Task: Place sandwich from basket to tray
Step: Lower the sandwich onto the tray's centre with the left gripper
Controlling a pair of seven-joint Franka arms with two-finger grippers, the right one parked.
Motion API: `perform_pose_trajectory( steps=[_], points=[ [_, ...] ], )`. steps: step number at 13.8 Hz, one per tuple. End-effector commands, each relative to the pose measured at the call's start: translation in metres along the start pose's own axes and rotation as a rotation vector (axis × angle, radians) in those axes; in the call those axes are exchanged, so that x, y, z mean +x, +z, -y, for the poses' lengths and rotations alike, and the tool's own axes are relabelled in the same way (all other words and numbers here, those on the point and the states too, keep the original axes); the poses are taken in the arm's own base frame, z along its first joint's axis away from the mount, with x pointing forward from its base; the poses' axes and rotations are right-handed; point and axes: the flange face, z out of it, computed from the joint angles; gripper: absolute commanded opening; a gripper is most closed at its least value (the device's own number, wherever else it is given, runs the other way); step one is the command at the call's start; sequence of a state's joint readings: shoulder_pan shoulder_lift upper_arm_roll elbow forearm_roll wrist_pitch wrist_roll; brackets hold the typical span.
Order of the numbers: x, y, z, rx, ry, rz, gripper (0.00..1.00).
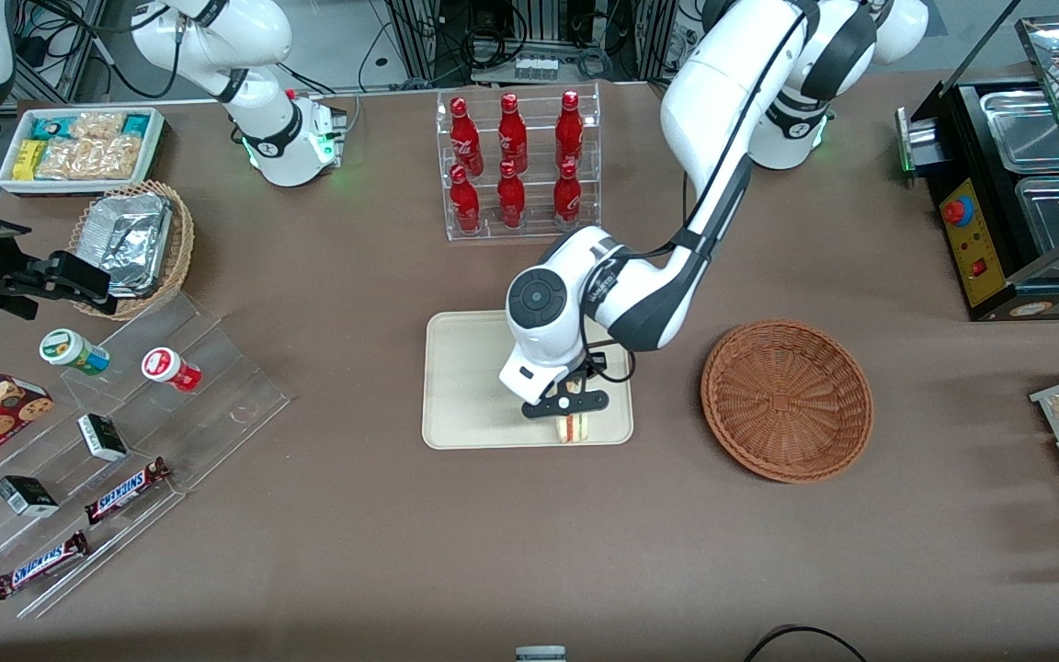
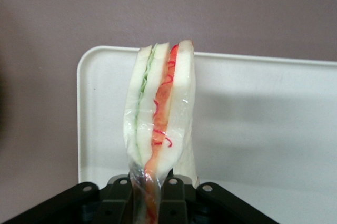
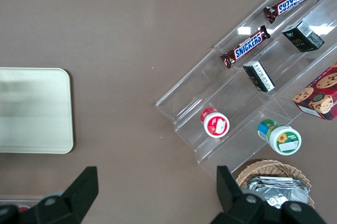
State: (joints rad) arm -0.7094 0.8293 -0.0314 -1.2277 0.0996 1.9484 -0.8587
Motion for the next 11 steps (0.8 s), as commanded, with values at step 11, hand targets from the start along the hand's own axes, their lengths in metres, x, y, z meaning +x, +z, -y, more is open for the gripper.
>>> perform_pose_trajectory(
  steps=[11],
  points=[
    [-0.028, 0.026, -0.029, 0.037, 0.067, 0.015, 0.00]
  ],
)
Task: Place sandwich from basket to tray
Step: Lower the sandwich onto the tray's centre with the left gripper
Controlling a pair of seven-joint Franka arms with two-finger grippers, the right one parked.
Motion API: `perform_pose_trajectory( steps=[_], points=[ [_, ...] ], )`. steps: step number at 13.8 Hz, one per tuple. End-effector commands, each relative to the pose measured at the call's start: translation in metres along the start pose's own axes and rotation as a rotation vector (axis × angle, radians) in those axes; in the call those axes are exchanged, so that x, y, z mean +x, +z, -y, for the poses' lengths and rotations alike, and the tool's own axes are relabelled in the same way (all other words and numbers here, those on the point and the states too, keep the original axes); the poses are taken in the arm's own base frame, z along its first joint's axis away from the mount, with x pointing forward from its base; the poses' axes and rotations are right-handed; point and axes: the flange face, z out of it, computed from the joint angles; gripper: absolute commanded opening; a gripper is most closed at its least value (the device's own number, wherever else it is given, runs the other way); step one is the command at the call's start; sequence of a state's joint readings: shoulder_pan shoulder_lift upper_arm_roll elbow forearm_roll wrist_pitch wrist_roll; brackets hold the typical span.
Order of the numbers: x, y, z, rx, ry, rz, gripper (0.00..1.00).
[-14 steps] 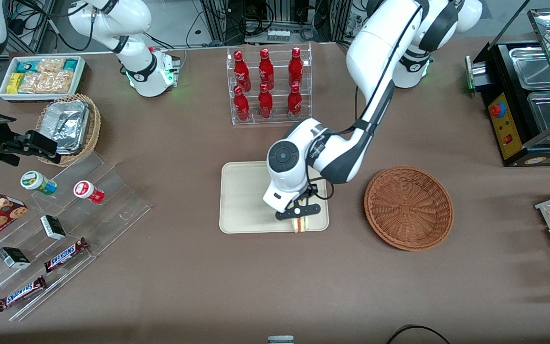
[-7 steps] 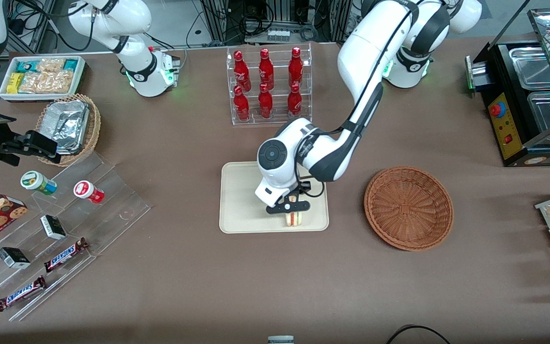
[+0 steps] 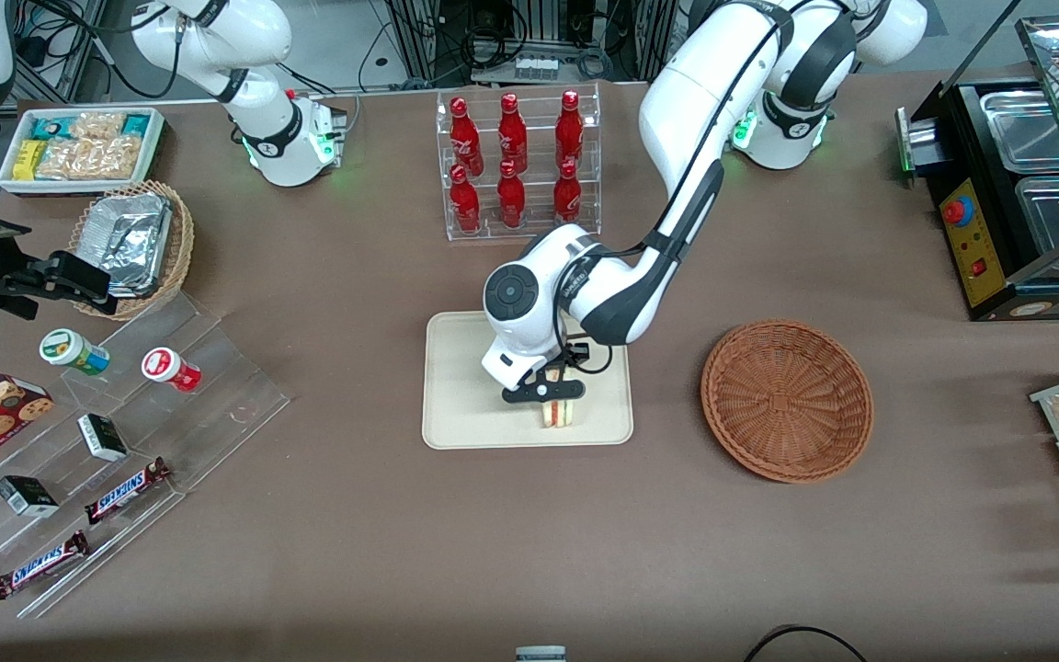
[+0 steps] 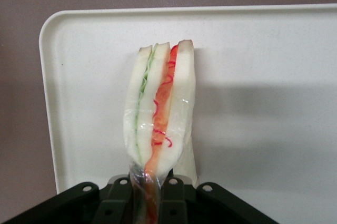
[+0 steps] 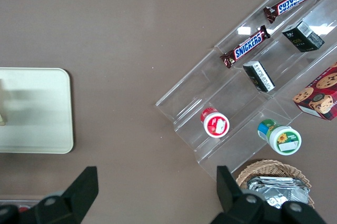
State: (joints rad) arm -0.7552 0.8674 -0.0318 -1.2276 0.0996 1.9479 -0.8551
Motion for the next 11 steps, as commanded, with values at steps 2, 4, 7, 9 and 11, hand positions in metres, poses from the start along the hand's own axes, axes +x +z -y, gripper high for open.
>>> perform_pose_trajectory(
  steps=[2, 4, 7, 9, 11],
  points=[
    [-0.004, 0.001, -0.007, 0.006, 0.021, -0.001, 0.00],
    [-0.004, 0.003, -0.008, 0.006, 0.017, 0.001, 0.49],
    [-0.004, 0.001, -0.008, 0.004, 0.013, -0.003, 0.99],
    [-0.002, -0.005, -0.006, -0.003, 0.004, -0.007, 0.99],
    [0.004, -0.020, -0.001, -0.017, -0.009, -0.022, 0.99]
  ],
)
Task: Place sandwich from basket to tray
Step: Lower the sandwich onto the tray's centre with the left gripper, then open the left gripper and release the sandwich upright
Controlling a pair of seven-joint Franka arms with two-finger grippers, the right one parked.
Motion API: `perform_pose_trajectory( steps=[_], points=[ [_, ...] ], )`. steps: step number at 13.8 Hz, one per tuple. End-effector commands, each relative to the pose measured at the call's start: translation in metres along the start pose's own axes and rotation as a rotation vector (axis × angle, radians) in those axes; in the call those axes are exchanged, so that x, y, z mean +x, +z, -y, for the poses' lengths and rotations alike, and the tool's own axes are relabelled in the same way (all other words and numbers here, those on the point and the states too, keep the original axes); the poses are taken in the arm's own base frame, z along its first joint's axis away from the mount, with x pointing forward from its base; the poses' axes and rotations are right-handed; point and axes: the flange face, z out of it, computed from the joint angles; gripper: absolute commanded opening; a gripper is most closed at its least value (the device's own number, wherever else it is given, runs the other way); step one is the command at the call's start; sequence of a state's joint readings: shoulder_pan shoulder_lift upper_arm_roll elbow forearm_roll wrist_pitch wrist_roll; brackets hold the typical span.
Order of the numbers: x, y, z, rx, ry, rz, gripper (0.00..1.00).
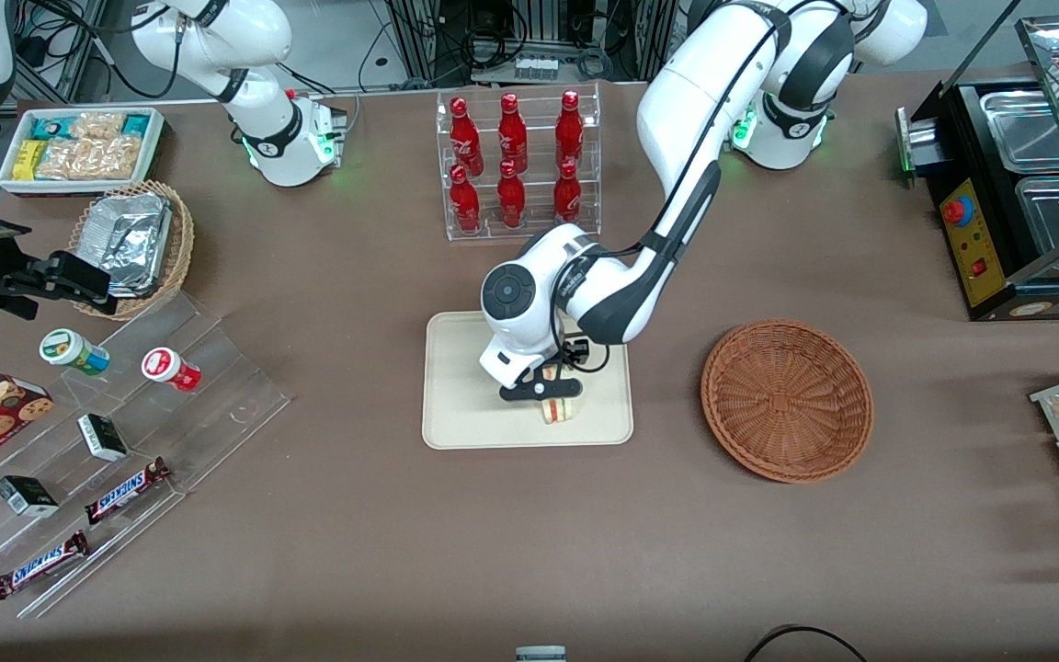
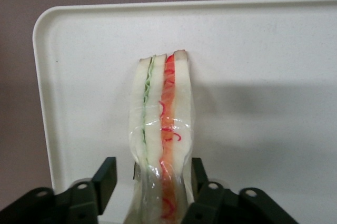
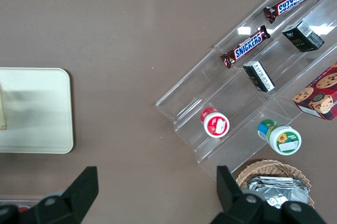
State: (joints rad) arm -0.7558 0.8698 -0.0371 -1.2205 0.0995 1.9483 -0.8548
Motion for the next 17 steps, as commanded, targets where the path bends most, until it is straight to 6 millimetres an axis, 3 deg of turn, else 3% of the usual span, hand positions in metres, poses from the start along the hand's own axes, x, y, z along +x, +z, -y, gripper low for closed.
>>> perform_pose_trajectory(
  steps=[1, 4, 6, 9, 12, 13, 14, 17],
  points=[
    [0.008, -0.026, 0.005, -0.018, -0.020, -0.028, 0.99],
    [0.023, -0.067, 0.028, -0.043, -0.081, -0.048, 0.99],
    [0.039, -0.105, 0.060, -0.057, -0.185, -0.054, 0.99],
    [0.067, -0.165, 0.140, -0.066, -0.293, -0.029, 0.99],
    [0.072, -0.196, 0.225, -0.040, -0.362, 0.002, 0.99],
    [0.081, -0.209, 0.267, -0.052, -0.379, -0.003, 0.99],
    [0.085, -0.223, 0.296, -0.058, -0.375, -0.005, 0.99],
    [0.090, -0.254, 0.371, -0.068, -0.425, -0.012, 0.99]
  ],
)
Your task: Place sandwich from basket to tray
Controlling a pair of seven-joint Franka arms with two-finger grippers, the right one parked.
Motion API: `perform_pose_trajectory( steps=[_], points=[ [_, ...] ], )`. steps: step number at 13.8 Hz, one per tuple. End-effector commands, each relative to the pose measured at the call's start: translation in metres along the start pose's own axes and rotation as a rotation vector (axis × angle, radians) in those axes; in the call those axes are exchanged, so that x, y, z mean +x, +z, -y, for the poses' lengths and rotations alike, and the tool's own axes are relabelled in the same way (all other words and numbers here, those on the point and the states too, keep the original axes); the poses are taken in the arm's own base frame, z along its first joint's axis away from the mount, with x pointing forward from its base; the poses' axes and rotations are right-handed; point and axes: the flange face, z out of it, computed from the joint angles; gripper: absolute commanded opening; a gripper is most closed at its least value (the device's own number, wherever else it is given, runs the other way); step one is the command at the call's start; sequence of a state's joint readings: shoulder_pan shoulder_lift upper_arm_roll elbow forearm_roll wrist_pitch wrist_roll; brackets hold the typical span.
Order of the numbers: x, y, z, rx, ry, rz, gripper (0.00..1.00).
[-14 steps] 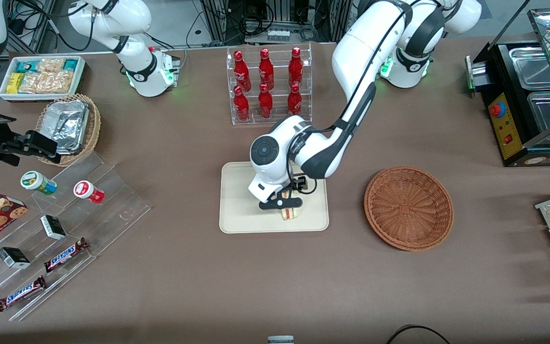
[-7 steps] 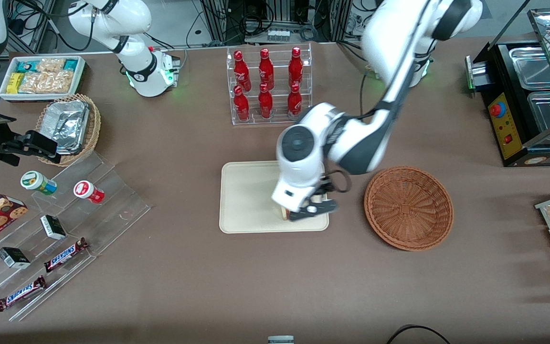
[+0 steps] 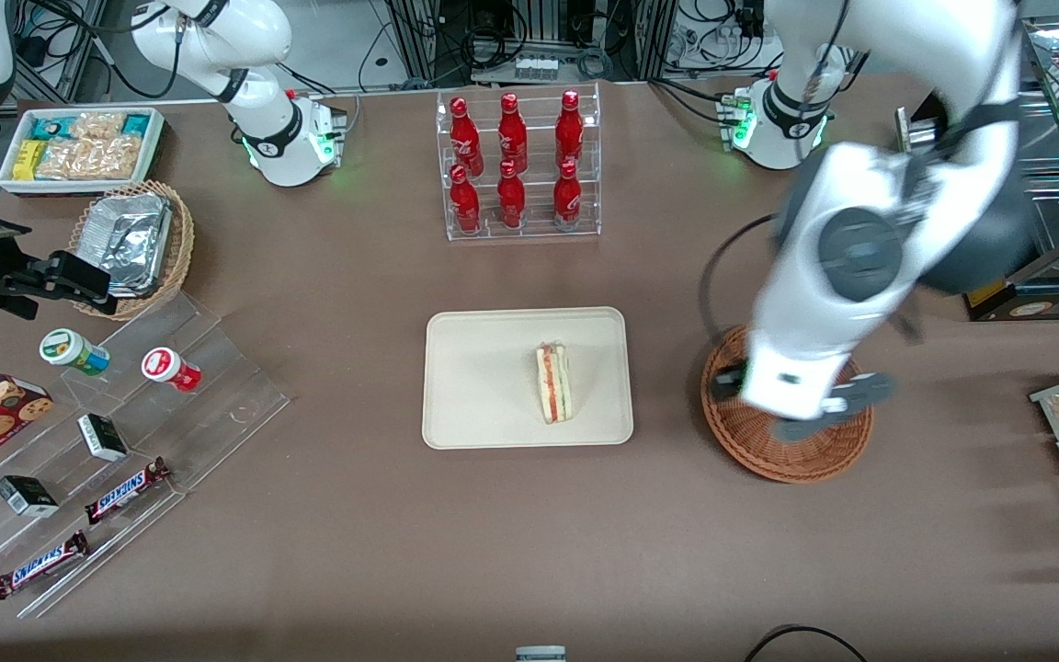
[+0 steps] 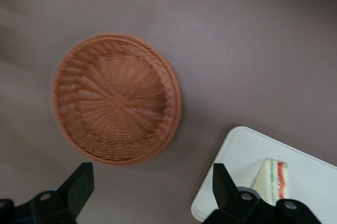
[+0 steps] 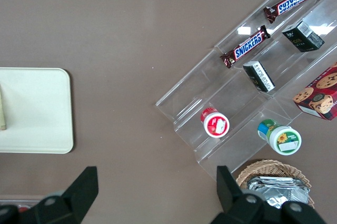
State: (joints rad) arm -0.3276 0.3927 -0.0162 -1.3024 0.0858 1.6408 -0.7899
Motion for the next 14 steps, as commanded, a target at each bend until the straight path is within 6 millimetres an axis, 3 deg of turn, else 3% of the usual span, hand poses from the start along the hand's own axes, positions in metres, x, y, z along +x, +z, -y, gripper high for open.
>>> perform_pose_trajectory(
  steps=[1, 4, 9, 11, 14],
  points=[
    [0.014, -0.023, 0.055, -0.010, -0.007, 0.008, 0.99],
    [0.045, -0.034, 0.120, -0.007, 0.058, 0.037, 0.99],
    [0.062, -0.049, 0.220, -0.046, 0.176, 0.073, 0.99],
    [0.051, -0.049, 0.254, -0.116, 0.269, 0.104, 0.99],
    [0.011, -0.032, 0.267, -0.115, 0.342, 0.111, 0.99]
  ],
)
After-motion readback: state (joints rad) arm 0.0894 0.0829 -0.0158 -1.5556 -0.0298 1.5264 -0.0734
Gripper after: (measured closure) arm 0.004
